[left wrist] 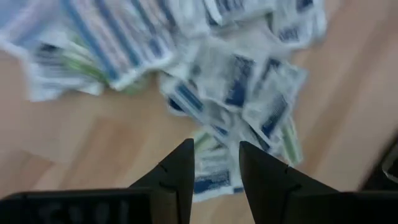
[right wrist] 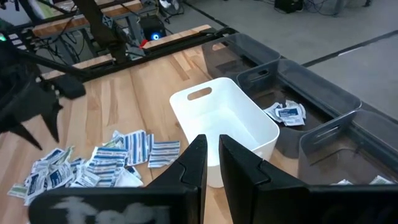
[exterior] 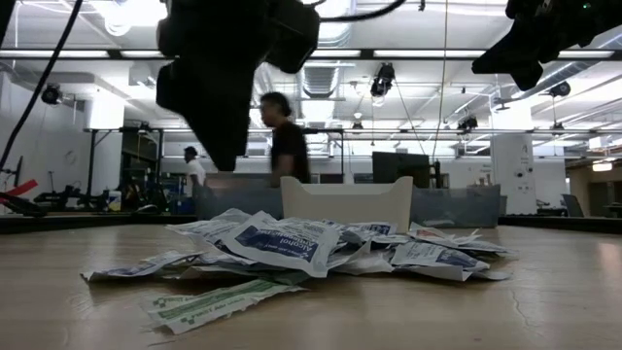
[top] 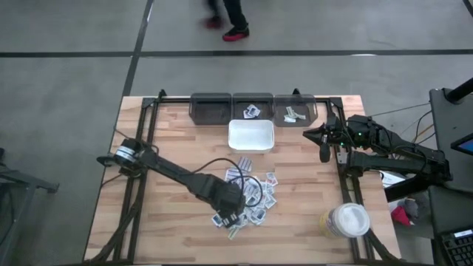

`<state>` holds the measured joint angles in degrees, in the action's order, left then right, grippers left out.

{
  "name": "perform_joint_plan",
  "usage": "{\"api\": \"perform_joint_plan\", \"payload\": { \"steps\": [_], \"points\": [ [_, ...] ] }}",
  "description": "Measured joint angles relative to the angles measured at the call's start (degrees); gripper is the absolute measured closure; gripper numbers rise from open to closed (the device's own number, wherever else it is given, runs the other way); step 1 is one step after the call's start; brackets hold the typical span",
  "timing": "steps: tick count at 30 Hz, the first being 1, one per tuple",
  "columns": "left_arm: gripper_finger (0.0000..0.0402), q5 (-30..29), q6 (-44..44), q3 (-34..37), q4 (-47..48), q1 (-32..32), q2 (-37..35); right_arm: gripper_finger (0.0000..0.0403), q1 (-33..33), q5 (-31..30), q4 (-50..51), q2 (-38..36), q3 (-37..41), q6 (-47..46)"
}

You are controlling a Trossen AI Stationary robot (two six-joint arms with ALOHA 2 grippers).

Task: Pick & Place First Aid Supplies
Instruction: Put the blue alcohol pad into the middle gray bin

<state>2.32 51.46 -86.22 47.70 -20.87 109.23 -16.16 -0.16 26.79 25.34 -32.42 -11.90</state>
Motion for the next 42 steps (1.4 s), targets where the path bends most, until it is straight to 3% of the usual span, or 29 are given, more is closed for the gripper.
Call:
{"api": "perform_joint_plan", "payload": {
  "steps": [8,19,42],
  "points": [
    [0.0282,4.35,7.35,6.36,-1.47,-0.02,0.02,0.0364,0.01,0.00,-0.01,0.00,0.00,0.04],
    [0.0282,4.27,7.09,7.28,-13.93,-0.38,0.04,0.0364,0.00,0.00,0.00,0.00,0.00,-0.11],
    [0.0282,3.66,12.05,7.51,-12.58,-1.00,-0.17,0.0364,0.01,0.04,-0.02,0.00,0.00,-0.11]
  ]
}}
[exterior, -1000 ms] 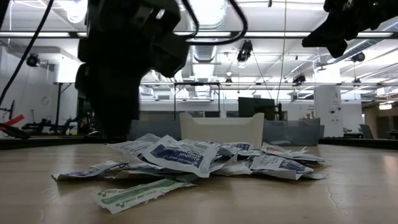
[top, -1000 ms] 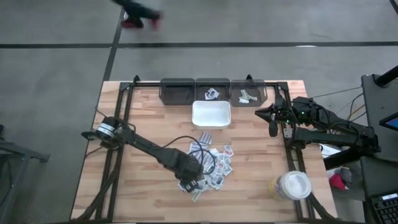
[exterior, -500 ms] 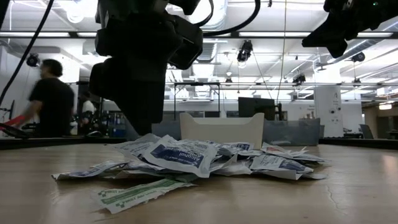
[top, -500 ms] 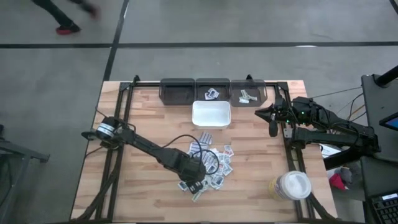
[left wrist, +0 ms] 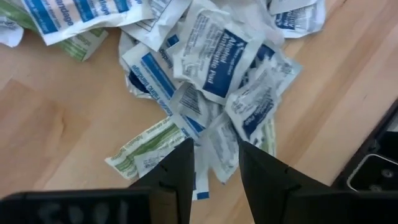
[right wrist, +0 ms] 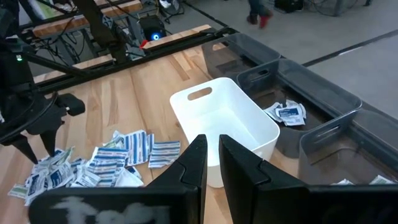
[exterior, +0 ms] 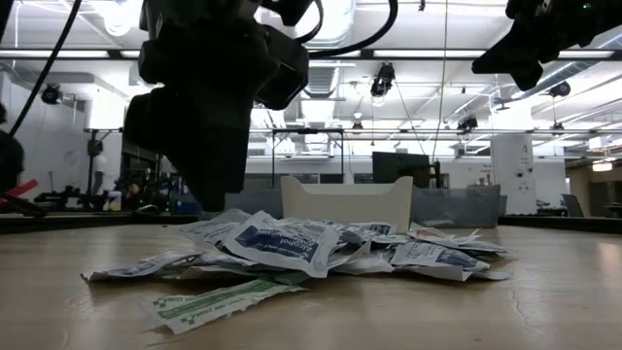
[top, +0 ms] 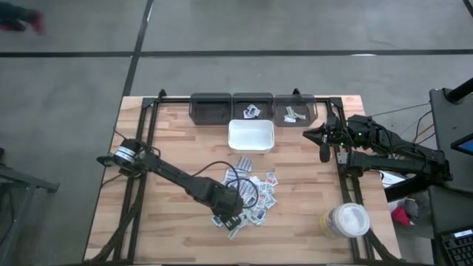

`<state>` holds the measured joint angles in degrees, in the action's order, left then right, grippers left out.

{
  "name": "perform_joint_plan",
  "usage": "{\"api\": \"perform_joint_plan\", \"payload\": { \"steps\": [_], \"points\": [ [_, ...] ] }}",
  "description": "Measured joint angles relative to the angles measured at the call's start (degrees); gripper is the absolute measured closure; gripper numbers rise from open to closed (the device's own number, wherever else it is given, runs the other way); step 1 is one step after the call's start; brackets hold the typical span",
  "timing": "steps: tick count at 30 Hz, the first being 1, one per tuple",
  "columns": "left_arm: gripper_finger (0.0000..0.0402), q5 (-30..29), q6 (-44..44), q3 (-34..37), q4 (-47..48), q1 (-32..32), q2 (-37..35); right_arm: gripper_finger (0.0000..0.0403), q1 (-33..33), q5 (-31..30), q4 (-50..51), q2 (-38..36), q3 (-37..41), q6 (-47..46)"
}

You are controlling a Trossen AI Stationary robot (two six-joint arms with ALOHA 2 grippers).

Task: Pick & Place First Aid Supplies
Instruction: Put the blue alcohol pad into the middle gray bin

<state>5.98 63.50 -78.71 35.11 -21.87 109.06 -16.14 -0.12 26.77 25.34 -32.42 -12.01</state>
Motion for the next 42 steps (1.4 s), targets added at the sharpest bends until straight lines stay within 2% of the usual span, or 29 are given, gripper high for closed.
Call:
{"api": "perform_joint_plan", "payload": {
  "steps": [10,19,25,29,37,42],
  "points": [
    [0.0282,-0.95,-1.49,0.43,-0.26,0.02,0.63,0.0364,-0.02,0.02,0.02,0.00,0.00,-0.02],
    [0.0282,0.21,-0.30,3.61,-7.30,0.02,0.63,0.0364,-0.01,0.02,0.02,-0.02,0.00,0.00],
    [0.0286,0.60,1.25,3.86,-8.51,0.02,0.65,0.0364,0.00,0.02,0.02,-0.02,0.00,0.00],
    [0.0312,0.63,1.62,3.86,-8.62,0.02,0.63,0.0364,0.00,0.02,0.02,-0.02,0.00,-0.02],
    [0.0393,0.62,1.31,3.86,-8.59,0.28,0.63,0.0364,0.00,0.02,0.02,-0.04,0.00,-0.02],
    [0.0399,0.60,1.28,3.86,-8.59,0.33,0.60,0.0364,-0.02,0.02,0.01,-0.04,0.06,0.00]
  ]
}}
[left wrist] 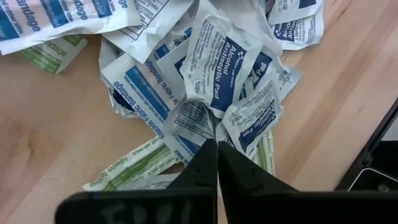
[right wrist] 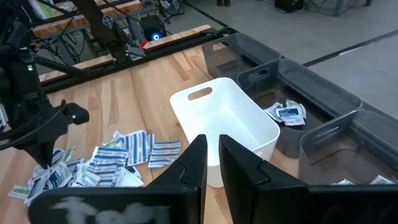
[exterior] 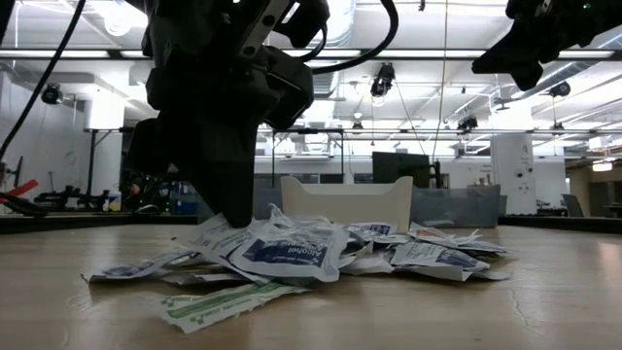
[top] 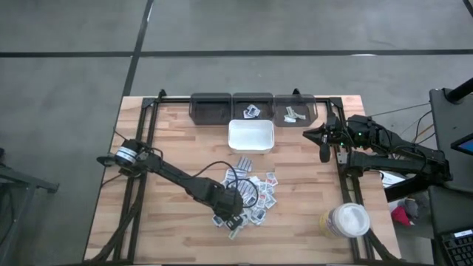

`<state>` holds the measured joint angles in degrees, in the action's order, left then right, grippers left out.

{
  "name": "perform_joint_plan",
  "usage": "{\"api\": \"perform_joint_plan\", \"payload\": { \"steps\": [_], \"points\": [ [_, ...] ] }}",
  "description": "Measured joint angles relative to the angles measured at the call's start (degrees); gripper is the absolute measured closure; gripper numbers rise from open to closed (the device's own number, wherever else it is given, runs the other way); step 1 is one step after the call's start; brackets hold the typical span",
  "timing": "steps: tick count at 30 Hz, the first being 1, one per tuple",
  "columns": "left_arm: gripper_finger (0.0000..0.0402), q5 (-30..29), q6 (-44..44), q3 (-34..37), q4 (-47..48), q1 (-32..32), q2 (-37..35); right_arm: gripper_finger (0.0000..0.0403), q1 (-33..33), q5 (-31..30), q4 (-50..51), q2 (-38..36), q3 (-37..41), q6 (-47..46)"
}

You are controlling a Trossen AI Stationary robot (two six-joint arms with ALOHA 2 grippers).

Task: Pick & Place First Aid Supplies
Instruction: Put the blue alcohol pad into the middle gray bin

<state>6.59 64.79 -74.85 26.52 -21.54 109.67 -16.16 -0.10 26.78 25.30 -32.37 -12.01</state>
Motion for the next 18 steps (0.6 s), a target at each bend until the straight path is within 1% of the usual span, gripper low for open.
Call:
{"api": "perform_joint_plan", "payload": {
  "steps": [7,14,18],
  "points": [
    [0.0401,0.02,-1.00,-0.41,0.13,0.08,-1.14,0.0364,0.00,0.00,0.01,0.04,0.89,0.00],
    [0.0401,-0.08,-1.37,-0.46,1.31,0.09,-5.60,0.0364,0.00,0.00,0.01,0.04,1.34,0.00],
    [0.0401,-3.10,-1.42,-0.46,5.17,0.07,-9.07,0.0364,-0.02,-0.02,0.01,0.00,1.34,0.05]
  ]
}}
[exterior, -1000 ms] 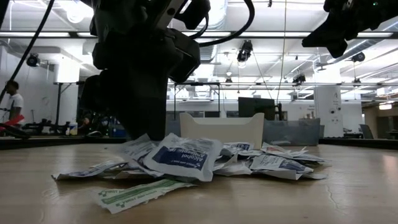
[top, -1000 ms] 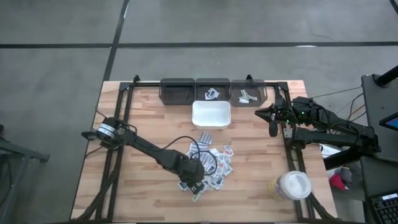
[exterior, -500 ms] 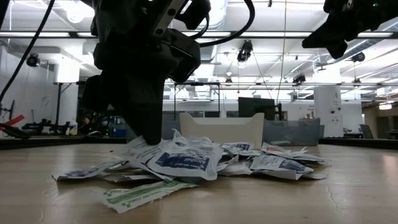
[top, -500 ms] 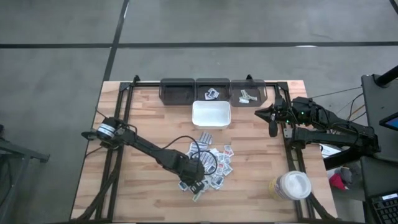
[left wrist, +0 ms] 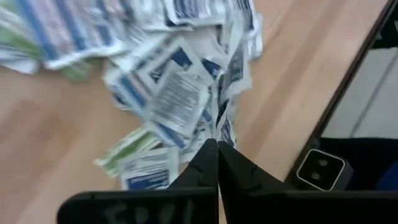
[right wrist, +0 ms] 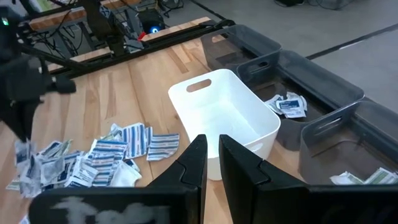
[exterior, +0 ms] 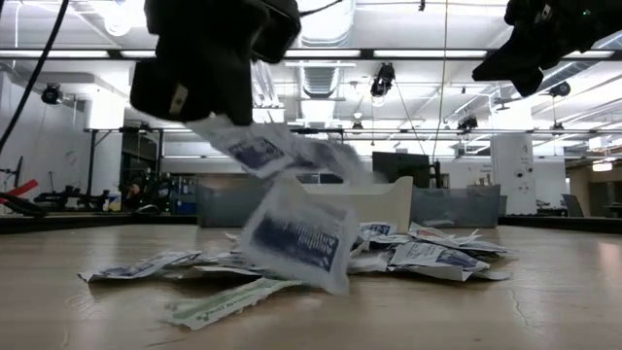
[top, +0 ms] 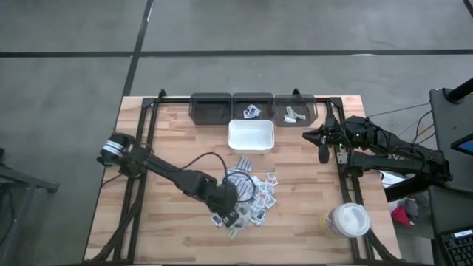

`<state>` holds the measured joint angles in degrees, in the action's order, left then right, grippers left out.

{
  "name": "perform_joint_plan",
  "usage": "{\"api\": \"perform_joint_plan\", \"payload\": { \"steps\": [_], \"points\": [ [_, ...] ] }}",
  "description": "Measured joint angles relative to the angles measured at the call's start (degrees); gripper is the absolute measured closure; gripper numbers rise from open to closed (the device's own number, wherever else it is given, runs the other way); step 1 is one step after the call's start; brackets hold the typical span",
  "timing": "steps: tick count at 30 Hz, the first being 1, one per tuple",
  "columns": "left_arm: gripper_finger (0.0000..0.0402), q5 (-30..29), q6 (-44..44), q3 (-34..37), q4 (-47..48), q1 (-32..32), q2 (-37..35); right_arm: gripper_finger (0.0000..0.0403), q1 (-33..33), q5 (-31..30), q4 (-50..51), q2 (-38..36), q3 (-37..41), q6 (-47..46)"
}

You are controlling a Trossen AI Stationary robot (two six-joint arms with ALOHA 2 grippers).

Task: Pick & Place First Aid Supplies
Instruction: Put the blue alcohol pad into the middle gray bin

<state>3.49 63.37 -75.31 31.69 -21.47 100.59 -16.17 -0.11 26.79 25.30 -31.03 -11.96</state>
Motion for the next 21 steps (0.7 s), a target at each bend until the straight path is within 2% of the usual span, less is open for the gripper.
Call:
{"api": "perform_joint_plan", "payload": {
  "steps": [7,21],
  "points": [
    [0.0401,-5.93,-1.52,0.09,6.47,0.12,-2.88,0.0364,0.03,-0.01,0.02,0.00,0.00,0.12],
    [0.0401,-5.72,-0.02,6.45,7.07,0.52,-0.78,0.0364,0.03,-0.01,-0.03,0.04,0.00,0.10]
  ]
}}
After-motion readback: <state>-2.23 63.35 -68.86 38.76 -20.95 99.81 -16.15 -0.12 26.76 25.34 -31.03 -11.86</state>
